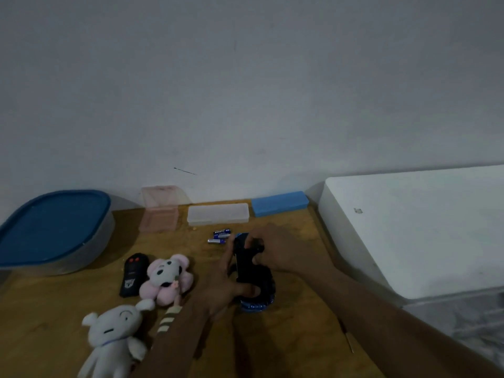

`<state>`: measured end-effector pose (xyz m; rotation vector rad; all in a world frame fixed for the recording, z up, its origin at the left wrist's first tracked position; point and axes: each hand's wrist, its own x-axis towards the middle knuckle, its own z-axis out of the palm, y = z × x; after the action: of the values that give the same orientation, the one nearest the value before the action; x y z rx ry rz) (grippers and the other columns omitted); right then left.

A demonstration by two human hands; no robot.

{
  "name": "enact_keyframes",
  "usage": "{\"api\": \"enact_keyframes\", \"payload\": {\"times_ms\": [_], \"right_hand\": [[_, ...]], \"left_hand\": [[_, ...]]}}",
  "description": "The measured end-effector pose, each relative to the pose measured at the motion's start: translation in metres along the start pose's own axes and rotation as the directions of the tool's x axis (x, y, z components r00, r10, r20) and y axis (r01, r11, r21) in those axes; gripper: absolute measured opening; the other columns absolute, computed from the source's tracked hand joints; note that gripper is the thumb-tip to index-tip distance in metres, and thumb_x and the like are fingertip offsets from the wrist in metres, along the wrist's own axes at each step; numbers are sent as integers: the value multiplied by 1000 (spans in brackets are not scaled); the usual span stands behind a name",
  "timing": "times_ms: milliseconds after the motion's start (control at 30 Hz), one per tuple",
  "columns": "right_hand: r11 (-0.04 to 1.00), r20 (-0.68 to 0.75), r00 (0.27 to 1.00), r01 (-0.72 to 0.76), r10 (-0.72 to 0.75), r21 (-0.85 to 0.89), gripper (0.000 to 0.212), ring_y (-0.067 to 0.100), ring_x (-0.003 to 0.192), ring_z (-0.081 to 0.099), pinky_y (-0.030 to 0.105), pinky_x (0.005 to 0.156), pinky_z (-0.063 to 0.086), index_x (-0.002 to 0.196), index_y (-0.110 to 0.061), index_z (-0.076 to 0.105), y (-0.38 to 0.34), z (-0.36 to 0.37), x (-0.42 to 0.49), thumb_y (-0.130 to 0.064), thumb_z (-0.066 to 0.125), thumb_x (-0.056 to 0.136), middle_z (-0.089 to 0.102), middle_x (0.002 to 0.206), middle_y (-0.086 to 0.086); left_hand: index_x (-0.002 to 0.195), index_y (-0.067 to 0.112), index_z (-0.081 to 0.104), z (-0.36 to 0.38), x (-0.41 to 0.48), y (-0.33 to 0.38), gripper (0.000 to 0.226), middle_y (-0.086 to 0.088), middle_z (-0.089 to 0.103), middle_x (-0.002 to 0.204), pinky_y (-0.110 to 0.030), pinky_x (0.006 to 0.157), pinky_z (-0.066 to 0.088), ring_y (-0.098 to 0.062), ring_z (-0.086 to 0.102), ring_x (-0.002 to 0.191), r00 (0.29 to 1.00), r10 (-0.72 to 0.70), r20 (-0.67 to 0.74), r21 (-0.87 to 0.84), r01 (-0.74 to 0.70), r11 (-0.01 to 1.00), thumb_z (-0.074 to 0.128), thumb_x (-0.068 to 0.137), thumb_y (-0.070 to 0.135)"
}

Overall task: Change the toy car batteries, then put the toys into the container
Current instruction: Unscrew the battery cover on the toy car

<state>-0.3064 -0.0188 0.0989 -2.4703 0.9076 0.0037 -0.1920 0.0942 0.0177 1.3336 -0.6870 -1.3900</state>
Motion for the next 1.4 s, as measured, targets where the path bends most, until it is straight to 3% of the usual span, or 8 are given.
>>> {"api": "enact_keyframes", "payload": {"times_ms": [133,300,433,667,767,967,1133,1400], "right_hand": [[999,66,997,38,-37,-12,30,15,102,54,26,79,42,111,-23,61,-3,-3,-5,-17,70,83,59,117,1],[993,109,989,105,-99,-48,33,11,92,49,26,79,43,116,-24,62,-5,0,-8,-16,68,84,60,112,2],[990,107,987,130,-124,-49,29,10,89,47,26,75,39,114,-23,65,-4,-1,-9,-14,65,87,58,101,-1],[985,142,976,170,-165,-25,25,9,80,48,22,64,35,107,-22,68,2,-6,-11,-9,64,86,47,80,-12],[987,145,976,164,-162,0,25,4,72,48,17,60,37,106,-21,69,5,-10,-13,-8,64,86,46,76,-17],[988,150,981,105,-121,112,24,20,88,59,39,73,60,102,-17,70,21,-22,-22,-1,61,85,55,89,-1],[989,144,988,34,-56,147,27,16,85,63,33,69,60,102,-14,70,51,-29,-37,0,52,89,64,95,5],[996,274,961,2,-27,93,27,2,69,55,34,79,53,99,-10,70,97,-4,-64,5,50,88,55,74,-17]], "left_hand": [[147,51,16,5,-11,-2,122,12,46,127,-50,96,51,-12,53,111,1000,-7,-8,-27,7,1000,70,66,-24],[147,52,14,6,-19,-4,123,5,41,139,-47,93,53,-17,51,118,1000,-14,1,-30,14,999,67,68,-26],[145,53,15,7,-23,-5,121,6,43,136,-42,90,55,-9,54,108,1000,-29,-2,-17,29,999,67,69,-25],[145,55,15,8,-22,-10,126,5,38,145,-54,101,45,-22,40,131,999,-44,8,-18,44,999,72,64,-22],[144,57,15,12,-22,-11,126,5,40,143,-57,102,43,-25,44,130,999,-47,26,-18,47,999,70,64,-23],[147,52,10,23,-23,-17,125,5,49,137,-53,104,43,-25,53,123,997,-74,16,-15,74,997,62,67,-29],[147,53,11,25,-22,-26,125,-6,49,141,-54,104,43,-29,55,122,996,-89,-11,-38,89,995,59,67,-31],[147,52,6,42,-23,-36,127,-1,46,144,-45,91,52,-27,57,119,992,-114,-51,-83,109,991,58,68,-32]]}}
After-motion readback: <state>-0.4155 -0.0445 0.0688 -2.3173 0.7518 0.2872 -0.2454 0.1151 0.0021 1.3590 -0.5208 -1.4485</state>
